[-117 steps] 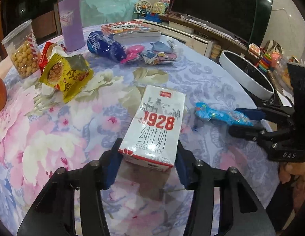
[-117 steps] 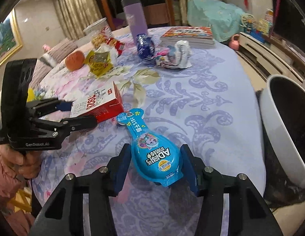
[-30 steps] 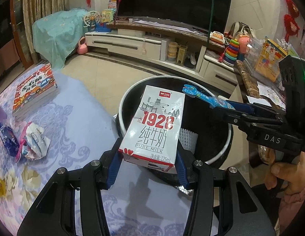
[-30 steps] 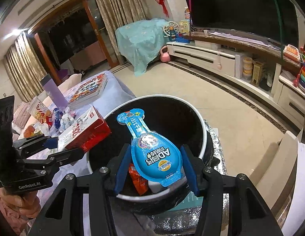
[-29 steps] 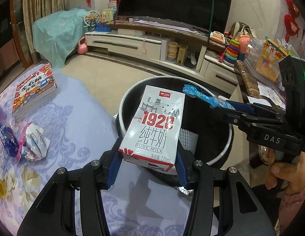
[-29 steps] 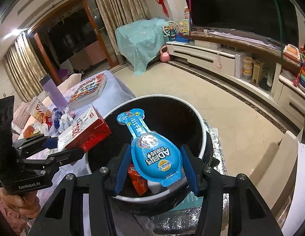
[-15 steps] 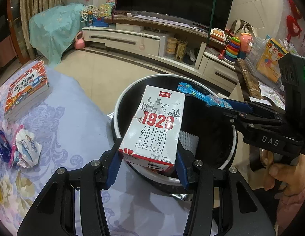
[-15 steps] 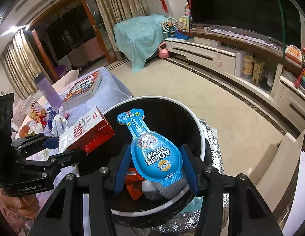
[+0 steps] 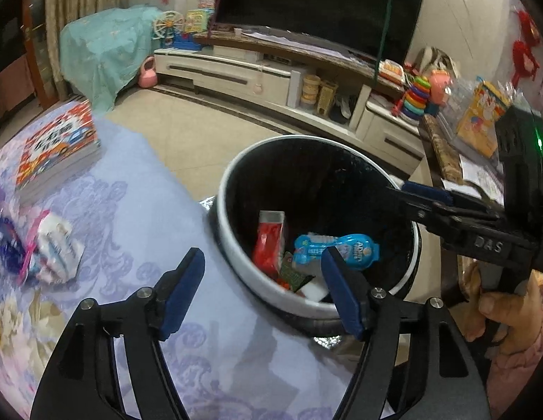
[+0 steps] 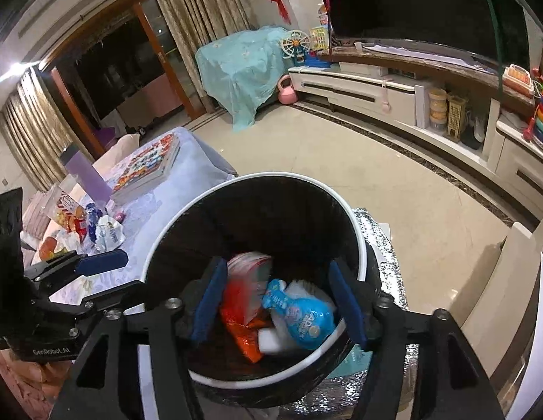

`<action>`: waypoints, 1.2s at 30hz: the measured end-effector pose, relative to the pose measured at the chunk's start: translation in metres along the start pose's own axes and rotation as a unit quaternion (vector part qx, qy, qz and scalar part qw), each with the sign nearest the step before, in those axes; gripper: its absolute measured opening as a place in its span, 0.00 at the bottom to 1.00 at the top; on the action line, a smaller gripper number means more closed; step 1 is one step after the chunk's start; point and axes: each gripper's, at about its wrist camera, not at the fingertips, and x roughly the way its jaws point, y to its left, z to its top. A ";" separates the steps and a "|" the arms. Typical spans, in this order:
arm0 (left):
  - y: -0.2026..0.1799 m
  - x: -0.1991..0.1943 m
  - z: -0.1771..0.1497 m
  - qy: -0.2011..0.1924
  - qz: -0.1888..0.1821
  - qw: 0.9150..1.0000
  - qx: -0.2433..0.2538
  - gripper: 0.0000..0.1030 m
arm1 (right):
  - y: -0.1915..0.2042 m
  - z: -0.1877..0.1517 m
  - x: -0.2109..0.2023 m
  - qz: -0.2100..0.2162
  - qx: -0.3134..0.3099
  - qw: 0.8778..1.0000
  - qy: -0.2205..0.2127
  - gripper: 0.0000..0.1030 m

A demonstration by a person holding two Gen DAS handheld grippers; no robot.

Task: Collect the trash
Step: 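Move both open tools back toward the items on the table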

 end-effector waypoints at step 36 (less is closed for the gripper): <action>0.194 -0.129 -0.200 -0.039 0.126 0.949 -0.286 0.74 | 0.204 -0.093 0.015 0.123 -0.067 0.990 0.009 0.91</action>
